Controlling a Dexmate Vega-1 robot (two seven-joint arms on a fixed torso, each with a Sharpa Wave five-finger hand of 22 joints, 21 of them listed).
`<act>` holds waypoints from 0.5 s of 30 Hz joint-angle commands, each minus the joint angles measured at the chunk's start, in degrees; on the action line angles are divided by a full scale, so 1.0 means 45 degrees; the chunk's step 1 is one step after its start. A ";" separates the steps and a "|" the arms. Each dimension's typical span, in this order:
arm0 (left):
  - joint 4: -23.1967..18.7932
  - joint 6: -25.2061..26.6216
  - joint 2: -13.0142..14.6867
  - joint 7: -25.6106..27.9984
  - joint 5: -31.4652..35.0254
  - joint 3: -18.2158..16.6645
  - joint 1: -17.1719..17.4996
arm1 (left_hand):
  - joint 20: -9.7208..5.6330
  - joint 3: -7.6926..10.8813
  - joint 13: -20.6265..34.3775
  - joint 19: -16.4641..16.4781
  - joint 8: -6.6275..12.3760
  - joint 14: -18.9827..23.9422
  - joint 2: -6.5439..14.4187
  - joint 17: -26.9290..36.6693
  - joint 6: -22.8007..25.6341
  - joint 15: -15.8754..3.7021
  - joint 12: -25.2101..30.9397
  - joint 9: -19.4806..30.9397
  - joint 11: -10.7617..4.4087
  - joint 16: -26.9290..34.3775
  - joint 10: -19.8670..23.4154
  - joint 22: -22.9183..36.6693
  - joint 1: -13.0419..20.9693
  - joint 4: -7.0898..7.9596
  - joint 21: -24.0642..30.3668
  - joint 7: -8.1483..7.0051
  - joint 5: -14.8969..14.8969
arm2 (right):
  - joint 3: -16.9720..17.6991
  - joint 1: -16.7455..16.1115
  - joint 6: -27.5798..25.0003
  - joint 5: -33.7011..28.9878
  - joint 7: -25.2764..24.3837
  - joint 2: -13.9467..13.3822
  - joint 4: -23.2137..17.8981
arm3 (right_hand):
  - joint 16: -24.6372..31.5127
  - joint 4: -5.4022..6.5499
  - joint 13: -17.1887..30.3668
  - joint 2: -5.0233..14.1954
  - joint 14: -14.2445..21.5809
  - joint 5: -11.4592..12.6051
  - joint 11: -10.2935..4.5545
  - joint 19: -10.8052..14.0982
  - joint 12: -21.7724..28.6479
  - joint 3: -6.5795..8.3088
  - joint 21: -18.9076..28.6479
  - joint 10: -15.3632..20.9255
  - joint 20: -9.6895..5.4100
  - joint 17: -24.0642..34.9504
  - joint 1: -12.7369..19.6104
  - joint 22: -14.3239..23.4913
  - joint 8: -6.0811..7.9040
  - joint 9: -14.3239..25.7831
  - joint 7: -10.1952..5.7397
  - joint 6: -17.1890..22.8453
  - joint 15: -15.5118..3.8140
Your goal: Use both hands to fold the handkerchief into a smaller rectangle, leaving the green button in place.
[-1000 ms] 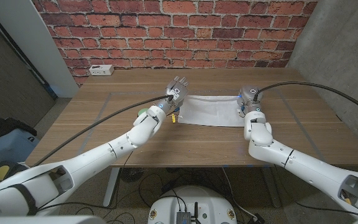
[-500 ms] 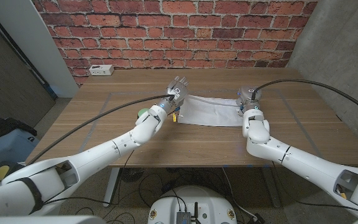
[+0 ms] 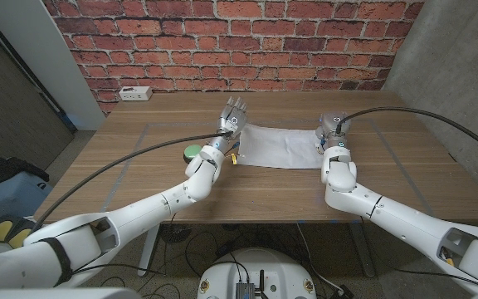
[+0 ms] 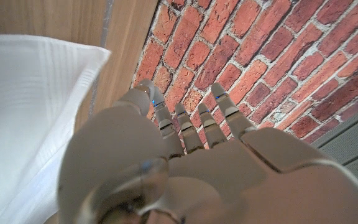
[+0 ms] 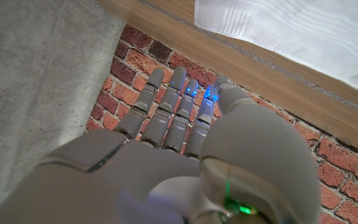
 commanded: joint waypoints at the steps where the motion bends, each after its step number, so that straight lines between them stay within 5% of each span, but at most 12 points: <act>1: 0.1677 0.2879 -0.0979 0.0878 0.0709 0.0647 -0.0124 | 0.0032 -0.0029 0.0023 0.0062 -0.0287 0.0238 -0.0107 0.0044 -0.0274 -0.0661 0.0111 -0.0195 -0.0044 0.0008 0.0221 0.0025 0.0156 -0.0148 0.0092 -0.0212 0.0045 | 0.0007 -0.0080 -0.0064 0.0176 -0.0549 -0.0051 -0.0076 | 0.0020 0.0027 0.0020 0.0035 0.0153 0.0015 -0.0009 0.0130 0.0091 -0.0018 0.0124 0.0163 0.0020 -0.0003 -0.0152 -0.0007 0.0092 -0.0004 0.0075 0.0144 -0.1623; 5: 0.0849 0.2382 -0.0443 0.0717 0.0308 0.0796 -0.0134 | -0.0027 -0.0247 0.0027 0.0077 -0.0466 0.0300 -0.0128 0.0109 -0.0333 -0.0791 0.0115 -0.0364 -0.0066 0.0041 0.0259 0.0023 -0.0158 0.0089 0.0108 -0.0228 0.0019 | -0.0041 -0.0088 -0.0021 0.0240 -0.0301 -0.0236 -0.0302 | -0.0027 0.0041 0.0012 0.0058 0.0156 0.0028 -0.0022 0.0149 0.0081 -0.0021 0.0146 0.0137 0.0040 -0.0055 -0.0199 -0.0012 0.0106 -0.0009 0.0071 0.0170 -0.1590; 8: 0.0026 0.1862 -0.0085 0.0631 -0.0204 0.0729 -0.0002 | -0.0047 -0.0635 0.0032 0.0101 -0.0885 0.0439 -0.0020 0.0216 -0.0534 -0.0927 0.0163 -0.0730 -0.0123 0.0094 0.0475 0.0021 -0.1220 0.0730 0.0134 -0.0247 0.0026 | 0.0024 -0.0163 0.0080 0.0392 -0.0148 -0.0375 -0.0519 | -0.0198 0.0146 -0.0009 0.0067 0.0014 0.0026 0.0192 0.0216 0.0053 -0.0074 0.0201 0.0067 0.0071 -0.0168 -0.0430 -0.0025 0.0103 -0.0018 0.0137 0.0155 -0.1470; 15: -0.1939 0.0367 0.0560 0.0212 -0.2098 0.0084 0.0471 | 0.0272 -0.1033 0.0030 0.0020 -0.1796 0.1063 0.0268 0.0248 -0.1469 -0.0981 0.0201 -0.1292 0.0054 0.0200 0.0806 0.0029 -0.2801 0.1582 0.0125 -0.0003 0.0011 | 0.0354 -0.0447 0.0429 0.0979 0.0041 -0.0579 -0.0991 | -0.0696 0.0638 -0.0081 0.0090 -0.0323 -0.0033 0.0633 0.0319 -0.0081 -0.0337 0.0305 -0.0294 0.0181 -0.0570 -0.1440 -0.0066 0.0034 -0.0037 0.0428 -0.0101 -0.1118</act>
